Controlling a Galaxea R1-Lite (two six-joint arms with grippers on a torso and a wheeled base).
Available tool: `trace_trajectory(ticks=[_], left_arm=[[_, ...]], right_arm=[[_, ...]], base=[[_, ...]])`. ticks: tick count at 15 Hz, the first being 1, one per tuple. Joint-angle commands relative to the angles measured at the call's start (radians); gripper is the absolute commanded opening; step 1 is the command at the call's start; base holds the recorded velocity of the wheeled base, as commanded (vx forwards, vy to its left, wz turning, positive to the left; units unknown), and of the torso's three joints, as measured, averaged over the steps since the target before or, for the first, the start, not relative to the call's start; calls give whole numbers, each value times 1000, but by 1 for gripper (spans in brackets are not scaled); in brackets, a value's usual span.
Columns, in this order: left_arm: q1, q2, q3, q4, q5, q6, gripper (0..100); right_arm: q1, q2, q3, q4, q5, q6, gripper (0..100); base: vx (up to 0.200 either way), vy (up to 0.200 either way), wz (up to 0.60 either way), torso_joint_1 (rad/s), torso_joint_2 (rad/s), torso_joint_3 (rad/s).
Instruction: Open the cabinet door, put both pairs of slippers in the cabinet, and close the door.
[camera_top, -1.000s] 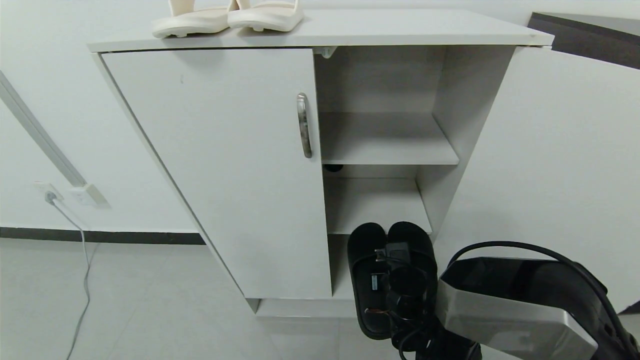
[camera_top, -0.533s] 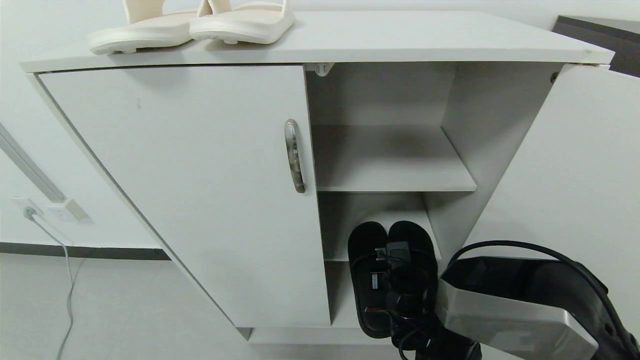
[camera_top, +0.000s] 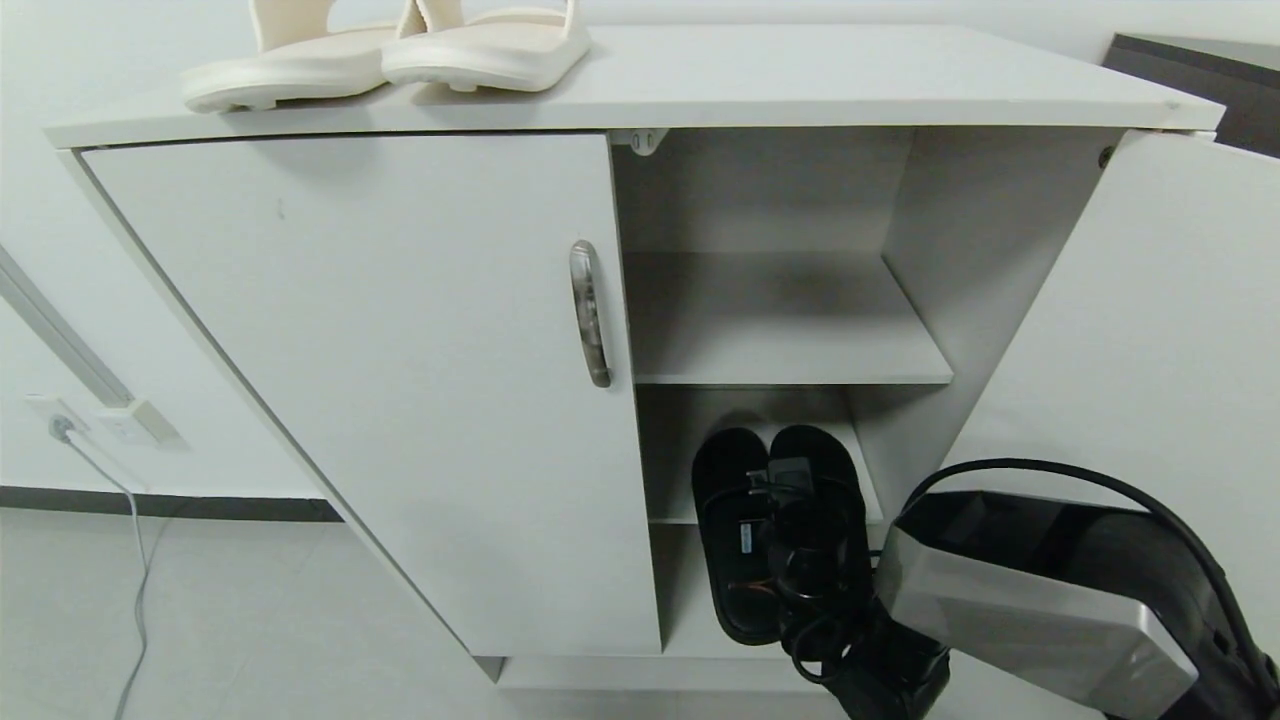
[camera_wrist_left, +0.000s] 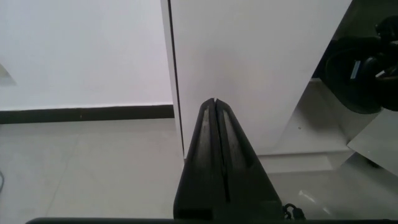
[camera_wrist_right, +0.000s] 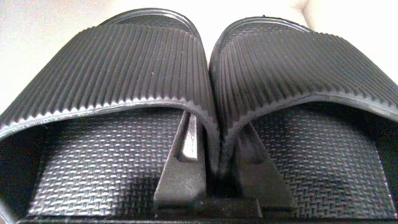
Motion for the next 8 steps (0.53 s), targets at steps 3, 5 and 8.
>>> trace_trajectory(ticks=[3, 5, 8], left_arm=[[0, 1, 0, 0, 0, 0, 0], [0, 1, 0, 0, 0, 0, 0], [0, 1, 0, 0, 0, 0, 0]], right_arm=[[-44, -1, -183, 163, 47, 7, 0], [-59, 5, -260, 261, 55, 16, 0], [-85, 50, -420, 376, 55, 48, 0]], base=[[0, 0, 0, 0, 0, 0], [0, 0, 0, 0, 0, 0], [0, 0, 0, 0, 0, 0]])
